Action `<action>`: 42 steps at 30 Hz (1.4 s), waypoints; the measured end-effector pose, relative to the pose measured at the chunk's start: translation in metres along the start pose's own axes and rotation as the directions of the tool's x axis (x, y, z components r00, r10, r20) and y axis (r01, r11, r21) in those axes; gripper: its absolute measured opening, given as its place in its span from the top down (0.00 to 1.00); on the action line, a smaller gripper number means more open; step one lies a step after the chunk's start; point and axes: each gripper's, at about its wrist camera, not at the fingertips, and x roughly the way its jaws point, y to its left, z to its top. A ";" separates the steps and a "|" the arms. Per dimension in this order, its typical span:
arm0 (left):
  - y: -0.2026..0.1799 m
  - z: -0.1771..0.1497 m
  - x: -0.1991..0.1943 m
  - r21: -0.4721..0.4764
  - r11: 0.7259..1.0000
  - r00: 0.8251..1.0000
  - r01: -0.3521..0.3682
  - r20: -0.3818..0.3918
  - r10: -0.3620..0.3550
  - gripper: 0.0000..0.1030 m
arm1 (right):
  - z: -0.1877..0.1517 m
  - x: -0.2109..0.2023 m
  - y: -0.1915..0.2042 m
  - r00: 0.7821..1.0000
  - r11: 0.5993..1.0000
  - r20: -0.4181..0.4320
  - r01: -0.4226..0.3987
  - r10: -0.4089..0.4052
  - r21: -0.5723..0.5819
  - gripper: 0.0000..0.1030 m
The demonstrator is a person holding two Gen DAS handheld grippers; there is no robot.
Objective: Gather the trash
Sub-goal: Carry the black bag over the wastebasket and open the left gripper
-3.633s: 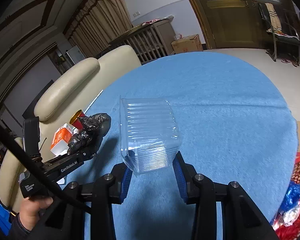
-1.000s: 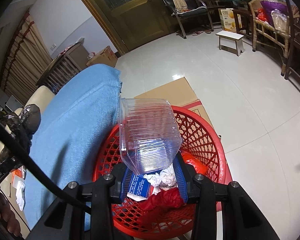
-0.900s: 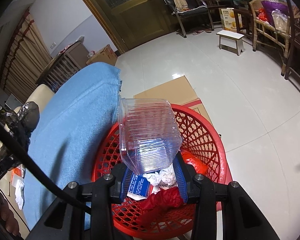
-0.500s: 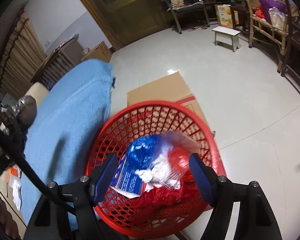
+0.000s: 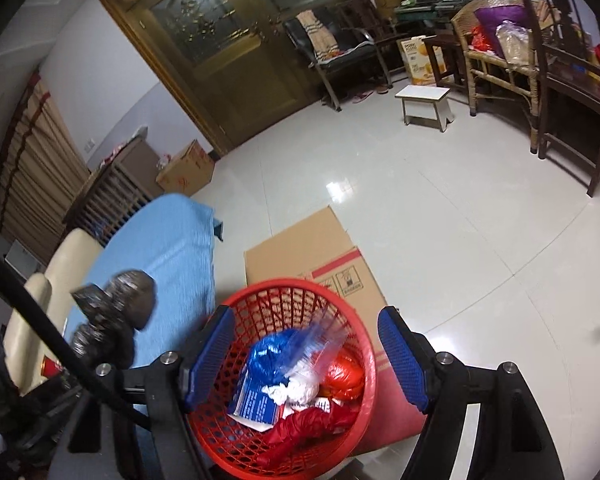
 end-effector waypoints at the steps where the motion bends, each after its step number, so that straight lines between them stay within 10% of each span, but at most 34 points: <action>1: -0.002 0.001 0.002 0.004 1.000 1.000 0.002 -0.003 -0.002 0.72 | 0.002 -0.002 -0.001 1.000 1.000 0.006 -0.002 0.002 0.003 0.25; 42: -0.048 -0.012 0.031 0.098 0.994 0.995 0.050 -0.093 -0.041 0.71 | 0.020 -0.031 -0.009 0.995 0.998 0.101 -0.029 0.024 0.048 0.25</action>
